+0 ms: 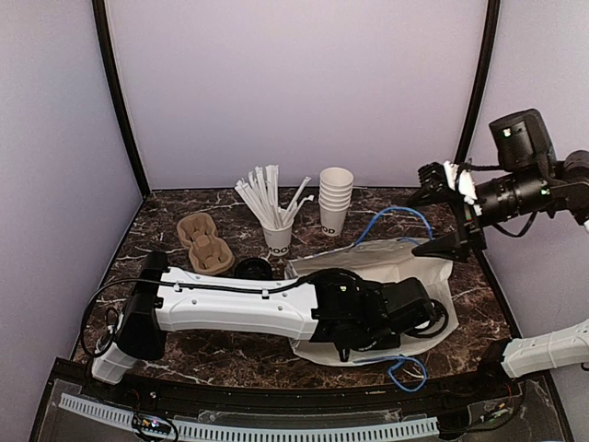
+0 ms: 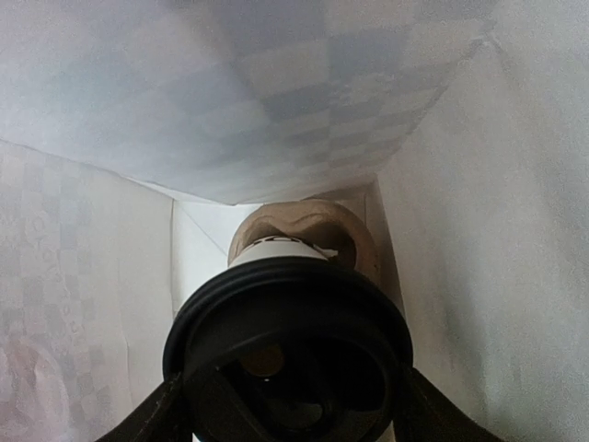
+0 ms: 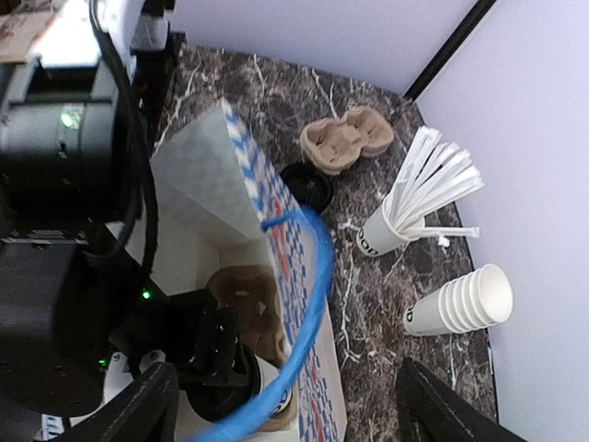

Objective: Pack the takeout coffee

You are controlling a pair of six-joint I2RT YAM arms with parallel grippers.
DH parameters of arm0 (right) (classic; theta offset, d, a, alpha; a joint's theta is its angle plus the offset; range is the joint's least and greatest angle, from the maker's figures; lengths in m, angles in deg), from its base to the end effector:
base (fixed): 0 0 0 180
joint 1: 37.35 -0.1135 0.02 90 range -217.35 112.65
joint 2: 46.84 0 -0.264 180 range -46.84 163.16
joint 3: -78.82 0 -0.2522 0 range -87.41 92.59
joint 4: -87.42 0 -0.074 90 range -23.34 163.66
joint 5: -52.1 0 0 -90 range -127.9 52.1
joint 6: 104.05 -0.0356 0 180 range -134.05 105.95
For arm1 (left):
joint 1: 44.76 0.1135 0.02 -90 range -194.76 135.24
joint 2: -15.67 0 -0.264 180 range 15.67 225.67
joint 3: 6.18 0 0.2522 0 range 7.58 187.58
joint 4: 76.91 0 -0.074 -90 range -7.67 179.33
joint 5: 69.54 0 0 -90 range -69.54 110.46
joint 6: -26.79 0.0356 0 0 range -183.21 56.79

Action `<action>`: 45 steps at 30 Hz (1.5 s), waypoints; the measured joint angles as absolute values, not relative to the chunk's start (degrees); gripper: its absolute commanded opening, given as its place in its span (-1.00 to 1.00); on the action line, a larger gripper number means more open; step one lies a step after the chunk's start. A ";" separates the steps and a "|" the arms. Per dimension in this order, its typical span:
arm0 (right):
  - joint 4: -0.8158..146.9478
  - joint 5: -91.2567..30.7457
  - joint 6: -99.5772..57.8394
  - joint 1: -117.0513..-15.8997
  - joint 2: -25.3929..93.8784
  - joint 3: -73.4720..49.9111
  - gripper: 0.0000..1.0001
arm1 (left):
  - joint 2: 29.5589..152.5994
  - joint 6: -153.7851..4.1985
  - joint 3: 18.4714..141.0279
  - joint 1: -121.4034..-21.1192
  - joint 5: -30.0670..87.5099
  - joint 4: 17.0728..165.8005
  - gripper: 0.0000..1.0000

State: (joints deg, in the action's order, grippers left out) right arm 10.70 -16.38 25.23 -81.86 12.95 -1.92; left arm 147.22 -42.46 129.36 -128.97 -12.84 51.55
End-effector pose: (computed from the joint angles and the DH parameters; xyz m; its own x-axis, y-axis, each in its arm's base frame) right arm 0.1100 0.1265 0.4371 0.2106 -0.6189 -0.7567 -0.9393 0.0864 -0.3321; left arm 0.0716 -0.5121 0.2521 0.2118 0.8470 -0.4876 0.7690 0.1635 0.6180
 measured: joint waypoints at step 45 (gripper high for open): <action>8.47 -14.15 27.62 -71.02 13.45 -9.81 0.54 | 139.18 -57.67 113.99 -128.53 -15.26 61.06 -0.88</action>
